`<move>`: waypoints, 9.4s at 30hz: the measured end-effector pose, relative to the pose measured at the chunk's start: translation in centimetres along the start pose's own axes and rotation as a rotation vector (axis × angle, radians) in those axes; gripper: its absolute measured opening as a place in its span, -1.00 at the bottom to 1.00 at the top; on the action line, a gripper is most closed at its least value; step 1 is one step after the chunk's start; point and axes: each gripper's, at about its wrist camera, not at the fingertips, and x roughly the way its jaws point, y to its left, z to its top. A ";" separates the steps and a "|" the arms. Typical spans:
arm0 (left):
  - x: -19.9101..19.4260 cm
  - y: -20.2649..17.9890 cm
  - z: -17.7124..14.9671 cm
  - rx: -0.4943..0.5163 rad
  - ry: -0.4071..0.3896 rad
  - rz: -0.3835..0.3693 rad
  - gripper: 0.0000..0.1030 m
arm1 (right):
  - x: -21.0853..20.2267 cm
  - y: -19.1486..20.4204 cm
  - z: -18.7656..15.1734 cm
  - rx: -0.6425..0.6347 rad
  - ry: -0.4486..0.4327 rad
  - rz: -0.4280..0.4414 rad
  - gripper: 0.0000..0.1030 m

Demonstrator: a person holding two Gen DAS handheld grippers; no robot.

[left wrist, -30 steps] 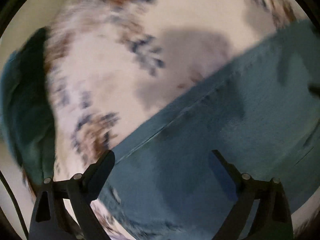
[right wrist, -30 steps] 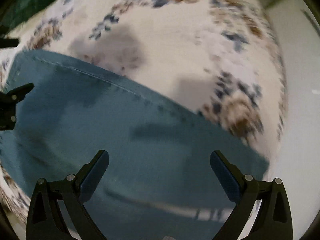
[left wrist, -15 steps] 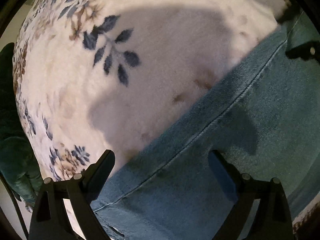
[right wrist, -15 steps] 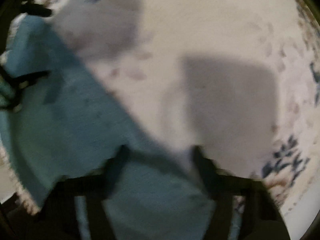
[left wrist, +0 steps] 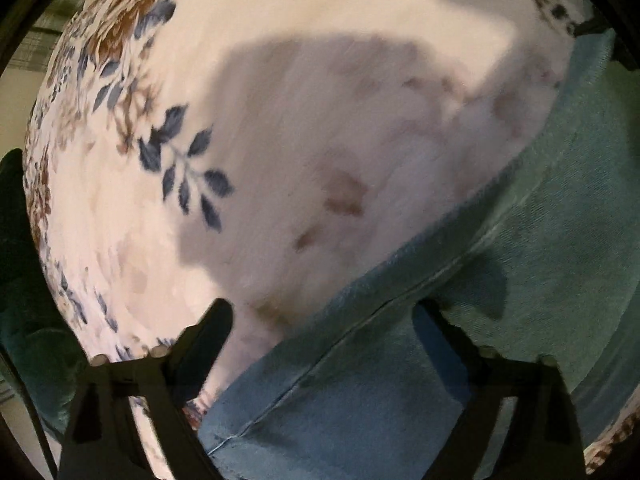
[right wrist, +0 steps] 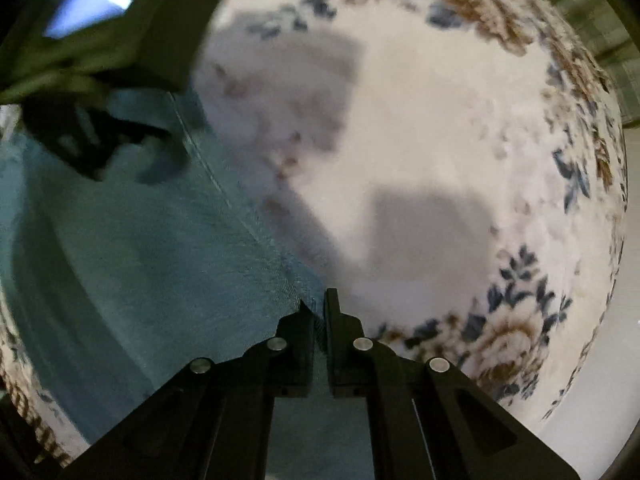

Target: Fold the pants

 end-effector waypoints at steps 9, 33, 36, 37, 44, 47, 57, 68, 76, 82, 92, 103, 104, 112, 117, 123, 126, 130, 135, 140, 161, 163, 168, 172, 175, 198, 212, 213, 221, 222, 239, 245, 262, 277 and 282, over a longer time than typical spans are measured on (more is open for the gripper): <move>-5.5 -4.6 -1.8 -0.125 -0.138 0.029 -0.87 | -2.9 3.4 0.1 0.077 -0.095 -0.015 -0.91; -2.5 -22.7 -23.1 -1.042 0.026 -0.522 -0.81 | -0.2 24.5 -20.8 0.600 0.083 0.270 -0.86; -3.3 -22.6 -23.6 -1.059 0.015 -0.518 -0.80 | 0.3 23.6 -21.0 0.717 0.096 0.286 -0.76; -4.0 -22.7 -24.0 -1.061 0.002 -0.494 -0.74 | 0.1 23.7 -21.0 0.728 0.097 0.282 -0.75; -7.9 -23.9 -27.5 -1.081 -0.060 -0.301 0.74 | -4.0 25.0 -21.6 0.752 0.082 0.221 0.54; -8.8 -23.7 -29.1 -1.119 -0.063 -0.213 0.81 | -5.0 26.1 -21.2 0.743 0.108 0.184 0.92; -10.6 -17.4 -27.1 -1.212 -0.123 -0.051 0.81 | -9.4 22.9 -19.0 0.803 0.046 0.004 0.92; -7.9 -17.1 -22.6 -1.168 -0.091 -0.051 0.81 | -1.3 7.9 -12.9 0.982 0.086 -0.072 0.62; -8.2 -18.6 -21.2 -1.140 -0.089 -0.100 0.81 | -5.6 6.3 -19.3 1.157 -0.099 -0.130 -0.83; -8.9 -20.6 -20.4 -1.124 -0.109 -0.124 0.82 | -9.2 7.2 -37.2 1.604 -0.212 -0.049 -0.84; -8.0 -22.0 -19.4 -1.106 -0.109 -0.128 0.81 | -1.2 9.7 -47.8 1.876 -0.296 0.339 -0.75; -12.3 -16.2 -27.7 -1.180 -0.197 -0.017 0.82 | -7.3 14.1 -36.7 1.374 -0.137 0.166 0.46; -12.1 -14.3 -29.5 -1.204 -0.174 -0.001 0.82 | -7.6 15.1 -35.3 1.327 -0.129 0.163 0.46; -4.7 -1.8 -41.3 -1.409 0.004 -0.087 0.81 | -5.9 22.1 -19.0 1.094 -0.121 0.290 0.46; 1.2 2.4 -43.2 -1.382 0.071 -0.237 0.81 | -3.9 25.5 -10.0 0.985 -0.088 0.297 0.46; 3.3 2.7 -42.0 -1.314 -0.020 -0.337 -0.31 | -2.1 27.8 -4.3 0.919 -0.043 0.252 0.46; 1.6 1.9 -41.0 -1.256 -0.089 -0.232 -0.44 | -1.4 28.2 -3.8 0.928 -0.025 0.237 0.46; -0.5 2.6 -40.7 -1.258 -0.166 -0.158 -0.51 | -1.1 28.8 -3.5 0.908 -0.015 0.209 0.46; 2.1 6.2 -42.2 -1.247 -0.085 -0.073 -0.91 | -1.3 28.2 -4.8 0.916 -0.014 0.189 0.46; 1.0 3.3 -43.9 -1.271 -0.067 -0.163 -0.86 | -2.1 27.6 -6.5 0.962 -0.035 0.236 0.46; 2.4 -15.4 -39.1 -1.620 -0.085 -0.431 -0.18 | -1.9 27.9 -28.6 1.603 -0.158 0.487 -0.83; 3.5 -15.9 -39.2 -1.594 -0.063 -0.427 -0.17 | -2.6 28.6 -27.9 1.516 -0.141 0.414 -0.84; -0.3 -15.2 -37.7 -1.498 -0.045 -0.389 -0.18 | -0.3 28.2 -28.2 1.398 0.032 0.525 -0.70; -6.1 -14.0 -35.4 -1.403 -0.164 -0.271 0.17 | -5.9 26.7 -27.2 1.250 0.002 0.520 -0.23; -7.2 -11.0 -32.5 -1.338 -0.248 -0.250 0.49 | -10.1 25.2 -23.4 1.126 -0.135 0.512 0.79; 2.9 -2.9 -33.9 -1.861 -0.091 -0.934 0.49 | -3.5 24.7 1.4 0.609 -0.045 0.782 -0.69; 3.3 -4.4 -31.8 -1.679 0.007 -0.703 -0.45 | -4.5 27.2 -1.0 0.540 -0.086 0.867 -0.52; 3.2 -4.5 -32.0 -1.685 -0.003 -0.712 -0.47 | -3.7 26.5 -1.2 0.567 -0.076 0.897 -0.41; 2.6 -4.5 -32.3 -1.693 -0.040 -0.716 -0.47 | 0.2 28.3 3.9 0.450 0.083 0.876 0.35; 2.5 -4.5 -32.3 -1.695 -0.042 -0.715 -0.47 | 0.7 29.2 4.5 0.424 0.118 0.885 0.38; -0.1 -3.8 -34.1 -1.685 -0.162 -0.776 0.04 | -2.9 16.4 -0.2 0.737 -0.029 1.021 -0.58; -1.7 -3.5 -32.2 -1.590 -0.204 -0.639 0.19 | 2.6 21.1 1.7 0.736 0.149 1.069 0.06; 0.4 -2.8 -32.5 -1.550 -0.148 -0.505 0.19 | 4.0 18.8 1.5 0.904 0.083 1.092 -0.10; 2.7 -3.3 -31.8 -1.516 -0.091 -0.516 0.19 | -5.0 15.5 3.5 0.510 0.029 0.563 -0.46; 1.3 -3.6 -30.7 -1.487 -0.132 -0.501 0.19 | -5.6 17.6 -1.8 0.257 0.103 0.332 0.05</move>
